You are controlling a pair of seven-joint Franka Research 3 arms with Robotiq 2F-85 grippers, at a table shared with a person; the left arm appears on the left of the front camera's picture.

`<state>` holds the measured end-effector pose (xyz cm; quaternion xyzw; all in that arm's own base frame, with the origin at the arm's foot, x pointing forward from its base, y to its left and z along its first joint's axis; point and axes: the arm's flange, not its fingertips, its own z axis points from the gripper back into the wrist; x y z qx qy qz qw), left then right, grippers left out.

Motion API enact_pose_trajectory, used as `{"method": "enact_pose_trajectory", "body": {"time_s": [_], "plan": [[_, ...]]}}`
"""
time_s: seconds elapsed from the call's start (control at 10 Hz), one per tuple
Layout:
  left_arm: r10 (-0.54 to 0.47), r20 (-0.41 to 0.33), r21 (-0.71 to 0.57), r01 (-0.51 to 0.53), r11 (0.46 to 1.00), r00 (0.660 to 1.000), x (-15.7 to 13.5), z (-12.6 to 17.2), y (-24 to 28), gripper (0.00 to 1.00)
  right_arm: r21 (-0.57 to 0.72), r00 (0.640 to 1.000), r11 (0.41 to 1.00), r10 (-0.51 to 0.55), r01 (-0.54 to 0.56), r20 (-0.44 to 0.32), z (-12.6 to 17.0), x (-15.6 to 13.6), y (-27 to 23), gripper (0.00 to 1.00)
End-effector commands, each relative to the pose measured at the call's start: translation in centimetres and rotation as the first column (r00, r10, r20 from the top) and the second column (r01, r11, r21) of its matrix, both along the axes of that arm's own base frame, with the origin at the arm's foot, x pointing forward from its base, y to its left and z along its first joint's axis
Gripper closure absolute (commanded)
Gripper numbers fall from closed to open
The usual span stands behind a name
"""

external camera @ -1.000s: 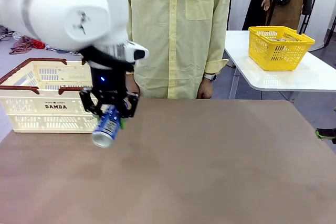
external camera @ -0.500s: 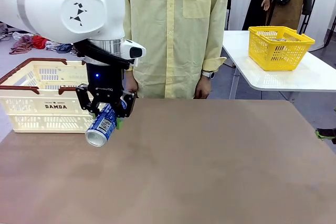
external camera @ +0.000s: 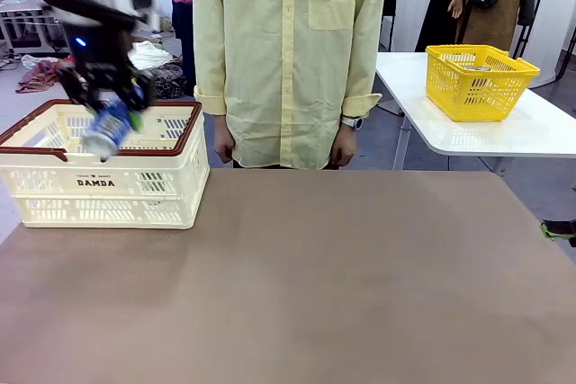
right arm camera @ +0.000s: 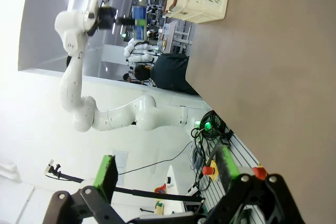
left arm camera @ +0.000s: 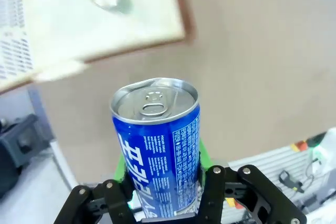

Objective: Place the drinks into the Shopping basket.
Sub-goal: Pick up one drink and place it into the Shopping basket.

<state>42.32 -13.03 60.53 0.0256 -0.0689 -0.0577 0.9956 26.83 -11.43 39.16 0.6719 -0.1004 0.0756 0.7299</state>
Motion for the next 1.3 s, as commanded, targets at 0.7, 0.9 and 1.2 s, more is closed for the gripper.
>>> {"method": "enact_pose_trajectory", "body": {"time_s": [0.7, 0.9, 1.2], "plan": [[0.174, -0.068, -0.041, -0.177, 0.983, 0.982, 12.7, -7.0, 14.4, 1.00, 0.003, 1.000, 1.000, 0.006, -0.006, -0.011, 0.4, -0.1, -0.1, 0.00], [0.174, -0.068, -0.041, -0.177, 0.983, 0.982, 12.7, -7.0, 14.4, 1.00, 0.003, 1.000, 1.000, 0.006, -0.006, -0.011, 0.4, -0.1, -0.1, 0.00], [0.124, -0.018, -0.030, -0.124, 0.992, 0.992, 13.5, -7.4, 13.8, 1.00, 0.003, 1.000, 1.000, 0.006, -0.006, -0.011, 0.4, -0.1, -0.1, 0.00]]}}
